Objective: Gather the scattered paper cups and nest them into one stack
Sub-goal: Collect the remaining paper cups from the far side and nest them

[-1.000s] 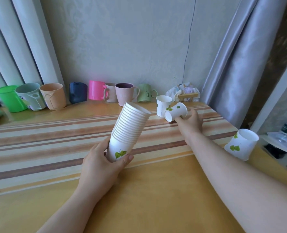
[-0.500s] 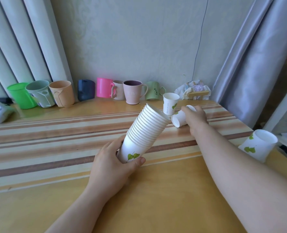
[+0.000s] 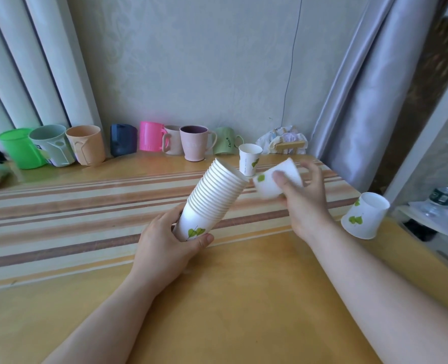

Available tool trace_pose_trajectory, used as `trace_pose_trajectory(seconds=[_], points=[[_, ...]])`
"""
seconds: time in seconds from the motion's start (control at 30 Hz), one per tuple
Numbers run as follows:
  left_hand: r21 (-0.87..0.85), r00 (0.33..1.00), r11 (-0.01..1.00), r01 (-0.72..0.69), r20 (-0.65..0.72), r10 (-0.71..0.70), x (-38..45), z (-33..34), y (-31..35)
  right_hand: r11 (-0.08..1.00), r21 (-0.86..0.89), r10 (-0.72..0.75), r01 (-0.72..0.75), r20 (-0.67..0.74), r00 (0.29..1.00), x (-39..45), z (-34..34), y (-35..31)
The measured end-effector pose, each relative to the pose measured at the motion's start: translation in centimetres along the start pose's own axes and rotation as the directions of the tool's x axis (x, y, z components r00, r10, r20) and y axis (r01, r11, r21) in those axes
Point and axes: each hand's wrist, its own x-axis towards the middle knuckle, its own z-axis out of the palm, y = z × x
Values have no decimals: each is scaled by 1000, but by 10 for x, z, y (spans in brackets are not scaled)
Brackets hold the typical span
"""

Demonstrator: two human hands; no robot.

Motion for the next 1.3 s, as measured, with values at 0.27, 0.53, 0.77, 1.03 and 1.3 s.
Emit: trace_pose_trajectory(seconds=[0.27, 0.53, 0.77, 1.03, 1.3], points=[[49, 999, 998, -31, 26, 30, 0, -1, 1, 943, 313, 16, -115, 301, 953, -12, 24, -46], [59, 999, 998, -29, 17, 28, 0, -1, 2, 975, 154, 97, -163, 365, 926, -24, 43, -33], [5, 1000, 1000, 9, -5, -9, 1, 1, -3, 935, 201, 154, -293, 516, 843, -16, 44, -12], [10, 999, 1000, 8, -42, -8, 1, 6, -6, 936, 144, 316, -322, 63, 947, 72, 51, 20], [21, 999, 1000, -3, -50, 4, 4, 9, -11, 909, -393, 121, -135, -61, 991, 145, 82, 64]])
